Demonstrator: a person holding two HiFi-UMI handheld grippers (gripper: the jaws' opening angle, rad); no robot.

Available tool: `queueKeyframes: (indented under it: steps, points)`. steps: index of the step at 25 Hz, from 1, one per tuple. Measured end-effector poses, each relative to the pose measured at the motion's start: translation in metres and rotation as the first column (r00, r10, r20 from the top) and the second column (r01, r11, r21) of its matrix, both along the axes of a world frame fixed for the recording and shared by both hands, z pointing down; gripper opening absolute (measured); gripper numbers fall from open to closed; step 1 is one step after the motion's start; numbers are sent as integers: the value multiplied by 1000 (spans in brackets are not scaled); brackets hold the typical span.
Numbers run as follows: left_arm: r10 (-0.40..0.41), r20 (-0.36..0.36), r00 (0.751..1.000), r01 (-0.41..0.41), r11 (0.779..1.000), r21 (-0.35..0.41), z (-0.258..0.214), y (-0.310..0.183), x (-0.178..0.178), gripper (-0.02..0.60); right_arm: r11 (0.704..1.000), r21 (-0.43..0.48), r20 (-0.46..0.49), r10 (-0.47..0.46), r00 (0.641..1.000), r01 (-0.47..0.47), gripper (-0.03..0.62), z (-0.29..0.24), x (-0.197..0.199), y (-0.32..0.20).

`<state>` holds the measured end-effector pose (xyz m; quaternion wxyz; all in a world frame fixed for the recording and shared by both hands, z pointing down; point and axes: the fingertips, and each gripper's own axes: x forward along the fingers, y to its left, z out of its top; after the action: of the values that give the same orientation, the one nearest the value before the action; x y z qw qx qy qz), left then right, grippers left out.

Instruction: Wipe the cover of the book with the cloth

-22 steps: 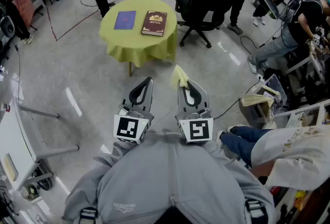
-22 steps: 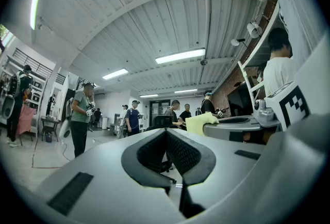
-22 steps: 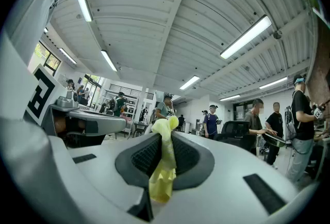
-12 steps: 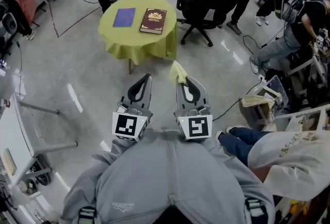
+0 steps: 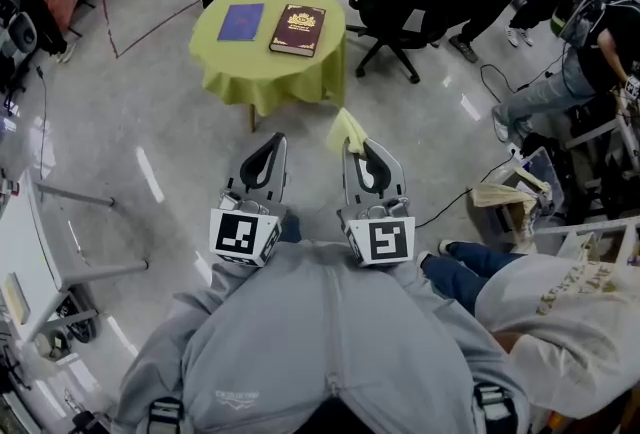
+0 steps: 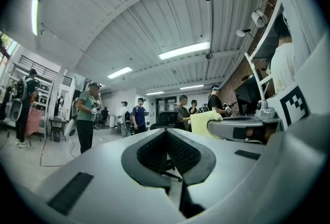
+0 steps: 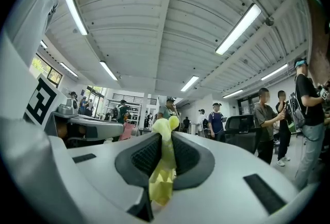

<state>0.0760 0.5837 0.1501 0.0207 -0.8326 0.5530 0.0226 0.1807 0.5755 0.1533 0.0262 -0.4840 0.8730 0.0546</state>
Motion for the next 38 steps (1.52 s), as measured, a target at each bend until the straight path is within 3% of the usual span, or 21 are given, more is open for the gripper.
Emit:
queueKeyframes:
  steps: [8, 23, 38]
  points:
    - [21, -5, 1000, -21, 1000, -3, 8, -58, -11, 18, 1000, -22, 19, 17, 1000, -17, 57, 11, -9, -55]
    - [156, -14, 988, -156, 987, -33, 11, -230, -84, 18, 991, -60, -9, 119, 993, -119, 57, 19, -90, -217]
    - [230, -50, 972, -233, 970, -64, 30, -300, -123, 18, 981, -45, -32, 187, 982, -188, 57, 20, -132, -277]
